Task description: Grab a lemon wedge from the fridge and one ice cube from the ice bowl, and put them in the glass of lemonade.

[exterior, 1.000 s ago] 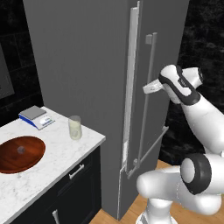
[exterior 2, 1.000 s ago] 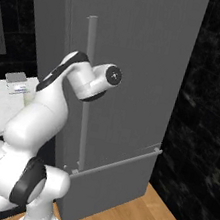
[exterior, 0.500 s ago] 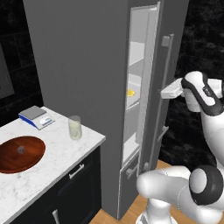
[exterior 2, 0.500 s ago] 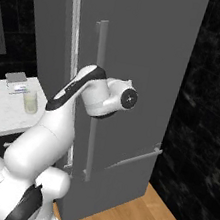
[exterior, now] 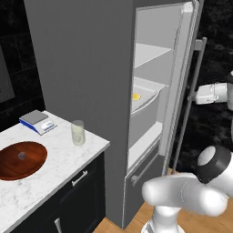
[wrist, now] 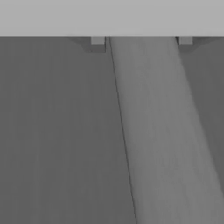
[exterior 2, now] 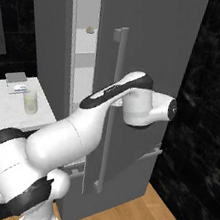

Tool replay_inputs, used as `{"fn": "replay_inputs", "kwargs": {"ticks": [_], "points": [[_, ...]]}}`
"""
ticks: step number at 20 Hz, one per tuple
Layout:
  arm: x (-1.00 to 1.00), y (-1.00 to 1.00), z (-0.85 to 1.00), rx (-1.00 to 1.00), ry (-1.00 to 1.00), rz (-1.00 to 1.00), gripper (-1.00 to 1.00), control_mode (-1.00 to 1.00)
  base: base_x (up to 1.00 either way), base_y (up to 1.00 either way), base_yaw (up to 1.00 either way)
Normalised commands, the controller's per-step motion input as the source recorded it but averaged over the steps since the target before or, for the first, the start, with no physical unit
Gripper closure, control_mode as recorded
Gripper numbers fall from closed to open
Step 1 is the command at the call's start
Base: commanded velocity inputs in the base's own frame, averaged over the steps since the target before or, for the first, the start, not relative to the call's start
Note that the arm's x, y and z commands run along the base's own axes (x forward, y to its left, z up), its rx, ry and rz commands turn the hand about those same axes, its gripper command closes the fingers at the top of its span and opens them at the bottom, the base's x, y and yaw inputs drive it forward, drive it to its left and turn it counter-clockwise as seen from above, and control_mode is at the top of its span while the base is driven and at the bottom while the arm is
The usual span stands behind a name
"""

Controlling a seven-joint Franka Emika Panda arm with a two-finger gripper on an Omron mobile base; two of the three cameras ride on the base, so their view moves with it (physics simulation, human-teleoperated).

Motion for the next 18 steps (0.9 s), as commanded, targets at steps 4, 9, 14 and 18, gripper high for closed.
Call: {"fn": "replay_inputs", "kwargs": {"ticks": [4,9,14,18], "points": [[-0.27,-0.99,0.05,0.12,-0.22,-0.08,1.0,-1.0,0.0,0.0,0.0],[-0.39,-0.62,0.0,0.05,-0.26,-0.07,1.0,-1.0,0.0,0.0,0.0],[-0.2,-0.03,0.15,-0.01,0.02,-0.14,-1.0,-1.0,0.0,0.0,0.0],[-0.48,-0.12,0.37,0.0,-0.11,-0.12,-1.0,-1.0,0.0,0.0,0.0]]}}
